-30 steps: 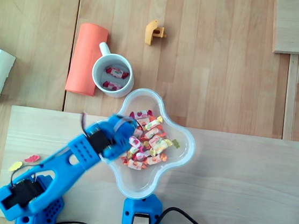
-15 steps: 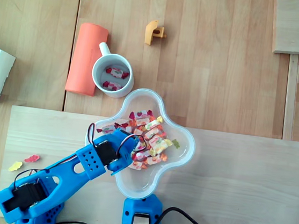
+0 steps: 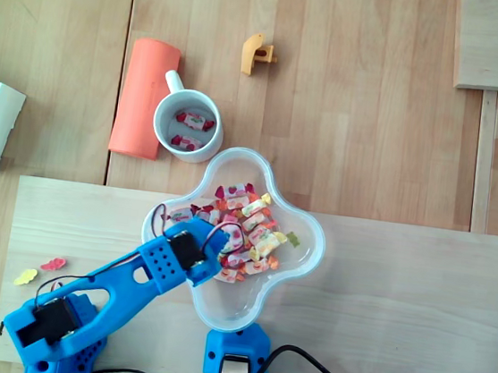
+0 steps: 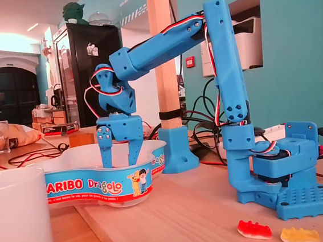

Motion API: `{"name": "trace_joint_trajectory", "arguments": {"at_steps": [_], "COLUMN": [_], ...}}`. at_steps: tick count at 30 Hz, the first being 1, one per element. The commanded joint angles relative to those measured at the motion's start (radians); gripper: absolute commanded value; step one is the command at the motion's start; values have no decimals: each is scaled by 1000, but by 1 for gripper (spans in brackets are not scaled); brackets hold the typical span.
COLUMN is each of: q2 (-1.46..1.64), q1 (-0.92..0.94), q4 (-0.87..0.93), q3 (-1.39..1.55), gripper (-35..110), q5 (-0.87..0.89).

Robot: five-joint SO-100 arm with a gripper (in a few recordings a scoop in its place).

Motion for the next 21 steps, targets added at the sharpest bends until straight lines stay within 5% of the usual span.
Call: {"name": "trace_joint_trajectory", "arguments": {"at_steps": [1, 21], "q2": [-2, -37], "q1": [20, 28], "q4": [-2, 163], "q3": [-84, -164], "gripper": [16, 20], "q5": [-14, -34]}}
